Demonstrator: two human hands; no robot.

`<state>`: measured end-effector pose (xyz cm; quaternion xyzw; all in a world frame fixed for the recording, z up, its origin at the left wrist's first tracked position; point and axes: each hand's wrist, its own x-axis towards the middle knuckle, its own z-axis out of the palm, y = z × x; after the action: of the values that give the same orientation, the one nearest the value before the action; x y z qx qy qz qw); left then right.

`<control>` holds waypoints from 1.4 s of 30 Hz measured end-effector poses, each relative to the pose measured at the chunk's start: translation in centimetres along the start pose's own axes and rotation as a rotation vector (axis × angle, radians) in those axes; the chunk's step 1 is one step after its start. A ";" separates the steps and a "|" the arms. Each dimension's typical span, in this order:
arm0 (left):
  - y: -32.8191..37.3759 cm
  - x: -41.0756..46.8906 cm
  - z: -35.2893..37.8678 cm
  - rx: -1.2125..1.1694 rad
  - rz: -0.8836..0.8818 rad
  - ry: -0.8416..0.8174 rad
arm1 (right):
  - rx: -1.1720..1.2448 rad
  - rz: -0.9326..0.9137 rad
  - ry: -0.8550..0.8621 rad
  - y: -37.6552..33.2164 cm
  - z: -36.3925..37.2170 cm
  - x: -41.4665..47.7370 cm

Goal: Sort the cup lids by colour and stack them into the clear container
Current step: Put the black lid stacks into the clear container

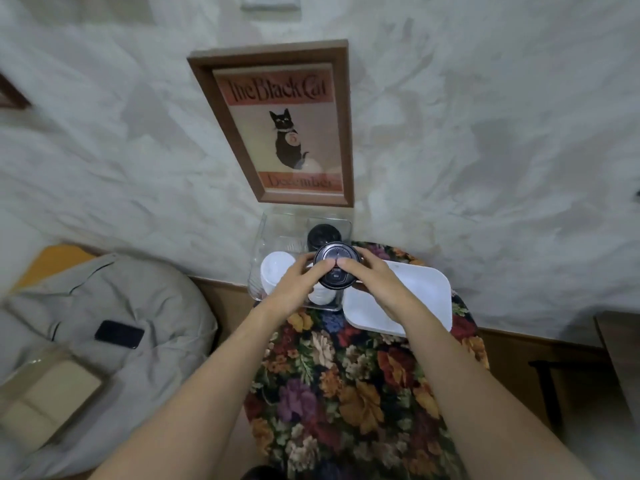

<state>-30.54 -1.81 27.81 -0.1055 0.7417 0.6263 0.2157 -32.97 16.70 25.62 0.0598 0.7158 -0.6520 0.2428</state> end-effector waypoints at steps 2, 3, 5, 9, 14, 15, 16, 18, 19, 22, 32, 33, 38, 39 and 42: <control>1.5 2.1 -2.7 0.074 0.028 -0.001 | -0.018 -0.001 -0.004 -1.8 0.8 2.4; 2.3 3.1 -3.9 0.101 0.049 -0.003 | -0.025 -0.010 -0.012 -2.8 1.2 3.5; 3.5 4.9 -6.2 0.125 0.075 0.005 | -0.030 -0.013 -0.027 -4.6 2.0 5.8; 4.6 7.9 -9.7 0.099 0.038 -0.029 | -0.059 0.021 -0.044 -6.9 3.8 10.2; 3.1 10.5 -13.3 0.059 -0.060 -0.017 | -0.096 0.121 -0.062 -7.0 7.0 14.0; 2.6 10.8 -13.8 0.048 -0.077 -0.015 | -0.104 0.134 -0.072 -6.7 7.6 14.6; 2.2 11.2 -14.3 0.035 -0.095 -0.016 | -0.101 0.143 -0.082 -6.4 8.0 15.2; 1.6 11.7 -14.8 -0.008 -0.133 -0.026 | -0.066 0.155 -0.091 -6.0 8.6 16.0; 1.4 11.9 -14.9 -0.048 -0.151 -0.030 | -0.046 0.158 -0.081 -6.0 8.9 16.2; 0.9 12.8 -15.1 -0.149 -0.154 -0.022 | -0.011 0.137 -0.050 -5.8 9.4 17.0; 0.3 14.6 -15.4 -0.128 -0.104 0.040 | -0.005 0.110 -0.029 -4.8 8.9 18.2; 0.1 14.7 -15.4 -0.130 -0.105 0.039 | -0.012 0.113 -0.028 -4.8 8.8 18.4; -0.4 14.7 -15.3 -0.080 -0.117 0.013 | -0.061 0.169 -0.076 -5.1 8.4 19.0; -0.4 14.7 -15.2 -0.087 -0.124 0.007 | -0.073 0.184 -0.087 -5.2 8.3 19.2; -0.4 15.1 -14.9 -0.148 -0.145 0.018 | -0.096 0.223 -0.111 -5.3 8.5 19.8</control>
<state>-46.47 -14.68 22.46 -0.1804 0.6855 0.6612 0.2456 -50.14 3.23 21.70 0.0911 0.7206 -0.5883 0.3554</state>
